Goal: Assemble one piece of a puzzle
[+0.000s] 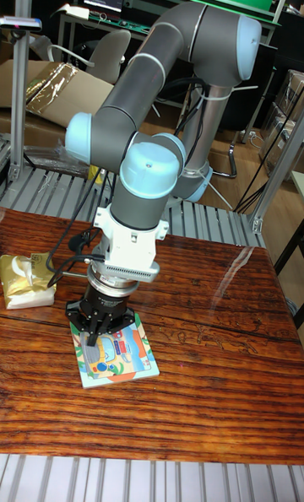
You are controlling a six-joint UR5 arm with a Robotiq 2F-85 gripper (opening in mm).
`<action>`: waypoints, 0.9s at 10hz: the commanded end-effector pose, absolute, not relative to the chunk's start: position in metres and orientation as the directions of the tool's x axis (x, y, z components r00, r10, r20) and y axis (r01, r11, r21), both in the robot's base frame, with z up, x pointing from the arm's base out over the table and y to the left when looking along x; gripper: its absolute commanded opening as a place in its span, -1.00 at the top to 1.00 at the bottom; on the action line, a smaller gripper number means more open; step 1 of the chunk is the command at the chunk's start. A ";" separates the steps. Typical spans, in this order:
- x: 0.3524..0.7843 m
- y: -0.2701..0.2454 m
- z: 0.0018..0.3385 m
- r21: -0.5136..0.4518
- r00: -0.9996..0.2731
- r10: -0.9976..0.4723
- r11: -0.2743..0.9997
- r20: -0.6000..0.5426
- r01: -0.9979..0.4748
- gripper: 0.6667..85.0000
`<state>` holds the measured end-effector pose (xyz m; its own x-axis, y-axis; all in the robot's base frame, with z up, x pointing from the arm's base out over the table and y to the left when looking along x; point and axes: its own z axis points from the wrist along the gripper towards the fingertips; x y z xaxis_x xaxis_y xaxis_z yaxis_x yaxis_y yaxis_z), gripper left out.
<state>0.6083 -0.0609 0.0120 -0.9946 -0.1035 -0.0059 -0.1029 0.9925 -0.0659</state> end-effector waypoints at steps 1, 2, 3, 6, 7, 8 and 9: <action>0.608 -0.057 0.011 -0.057 -0.996 -0.087 0.995 -0.011 -0.087 0.98; 0.608 -0.057 0.010 -0.057 -0.996 -0.089 0.994 -0.012 -0.088 0.98; 0.608 -0.057 0.010 -0.057 -0.996 -0.091 0.994 -0.015 -0.090 0.98; 0.609 -0.057 0.006 -0.052 -0.995 -0.099 0.994 -0.023 -0.097 0.98; 0.610 -0.057 0.005 -0.052 -0.995 -0.099 0.994 -0.026 -0.097 0.98; 0.611 -0.057 0.004 -0.053 -0.995 -0.101 0.994 -0.029 -0.099 0.98; 0.611 -0.057 0.003 -0.053 -0.994 -0.102 0.994 -0.032 -0.101 0.98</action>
<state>0.6092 -0.0585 0.0044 -0.9940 -0.1068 -0.0221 -0.1052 0.9924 -0.0634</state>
